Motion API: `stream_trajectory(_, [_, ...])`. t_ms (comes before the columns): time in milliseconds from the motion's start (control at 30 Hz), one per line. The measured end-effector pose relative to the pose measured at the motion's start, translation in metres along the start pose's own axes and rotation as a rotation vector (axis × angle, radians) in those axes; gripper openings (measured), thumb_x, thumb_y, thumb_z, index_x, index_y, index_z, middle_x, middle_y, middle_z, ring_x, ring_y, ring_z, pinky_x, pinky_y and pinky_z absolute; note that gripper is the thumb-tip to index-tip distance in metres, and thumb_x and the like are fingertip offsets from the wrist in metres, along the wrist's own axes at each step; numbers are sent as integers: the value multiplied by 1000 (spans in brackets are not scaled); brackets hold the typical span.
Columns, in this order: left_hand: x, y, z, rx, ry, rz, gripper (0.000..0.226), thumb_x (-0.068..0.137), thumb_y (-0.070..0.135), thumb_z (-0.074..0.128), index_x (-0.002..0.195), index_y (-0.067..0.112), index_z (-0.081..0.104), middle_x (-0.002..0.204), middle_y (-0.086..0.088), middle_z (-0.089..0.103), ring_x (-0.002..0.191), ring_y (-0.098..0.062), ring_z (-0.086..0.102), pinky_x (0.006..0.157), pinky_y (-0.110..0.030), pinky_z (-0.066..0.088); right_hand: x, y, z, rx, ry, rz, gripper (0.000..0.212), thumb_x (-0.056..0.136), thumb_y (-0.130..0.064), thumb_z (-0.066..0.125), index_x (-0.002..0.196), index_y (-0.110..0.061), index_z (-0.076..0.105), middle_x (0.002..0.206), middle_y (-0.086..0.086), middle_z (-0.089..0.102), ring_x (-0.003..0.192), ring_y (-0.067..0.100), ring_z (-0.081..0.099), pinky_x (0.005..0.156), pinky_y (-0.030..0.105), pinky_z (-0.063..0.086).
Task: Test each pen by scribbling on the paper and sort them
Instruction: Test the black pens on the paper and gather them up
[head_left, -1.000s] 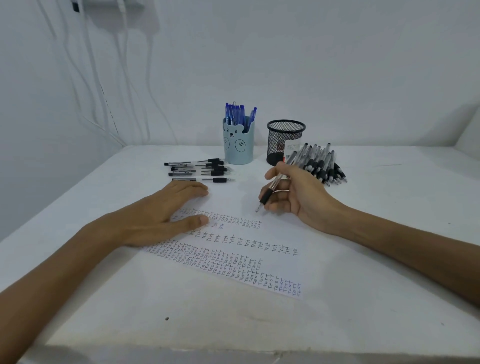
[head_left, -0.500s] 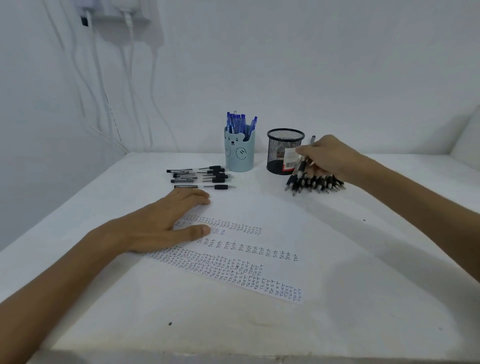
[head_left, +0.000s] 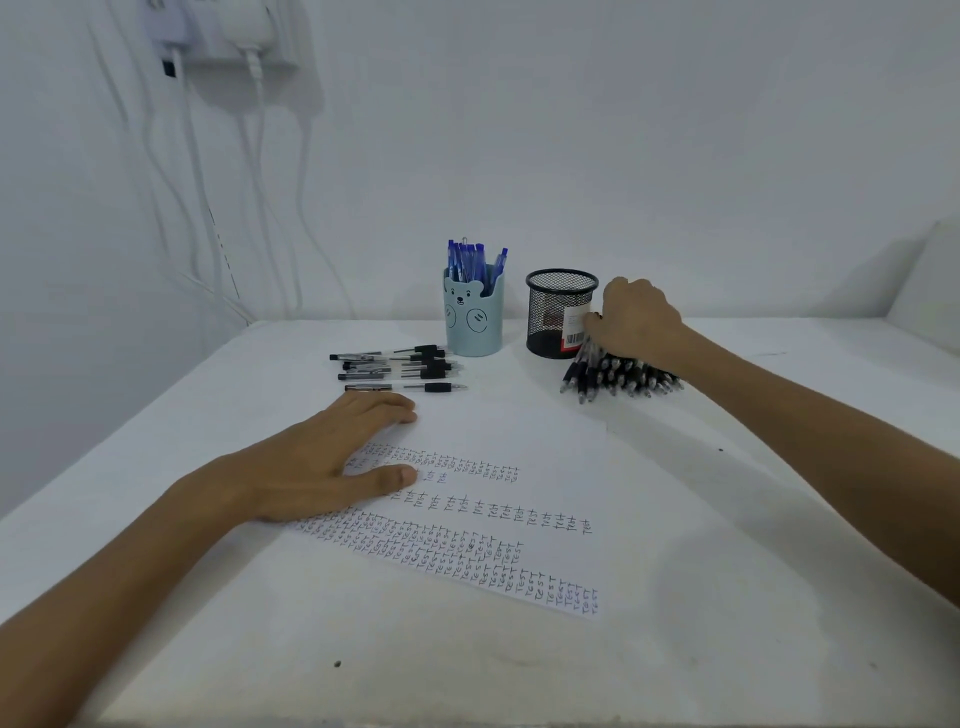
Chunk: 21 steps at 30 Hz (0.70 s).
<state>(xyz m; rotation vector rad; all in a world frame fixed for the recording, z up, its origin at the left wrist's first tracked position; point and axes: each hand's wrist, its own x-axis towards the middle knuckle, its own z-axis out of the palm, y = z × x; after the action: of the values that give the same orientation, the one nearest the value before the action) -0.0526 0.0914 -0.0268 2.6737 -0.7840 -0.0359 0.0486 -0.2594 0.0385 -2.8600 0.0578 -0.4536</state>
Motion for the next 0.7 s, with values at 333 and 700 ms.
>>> stream_trajectory(333, [1, -1, 1, 24, 40, 23, 80, 87, 83, 39, 152, 36, 38, 155, 28, 31, 144, 15, 19, 113, -5, 16, -60, -62, 23, -39, -42, -543, 24, 99, -30, 54, 101, -10, 67, 99, 12, 69, 94, 31, 64, 78, 37, 54])
stream_trajectory(700, [1, -1, -2, 20, 109, 22, 63, 91, 78, 41, 137, 37, 51, 142, 30, 44, 137, 11, 35, 109, -9, 28, -38, -106, 77, 10, -24, -827, 27, 105, -27, 51, 122, -10, 63, 121, 7, 58, 112, 26, 52, 88, 45, 51])
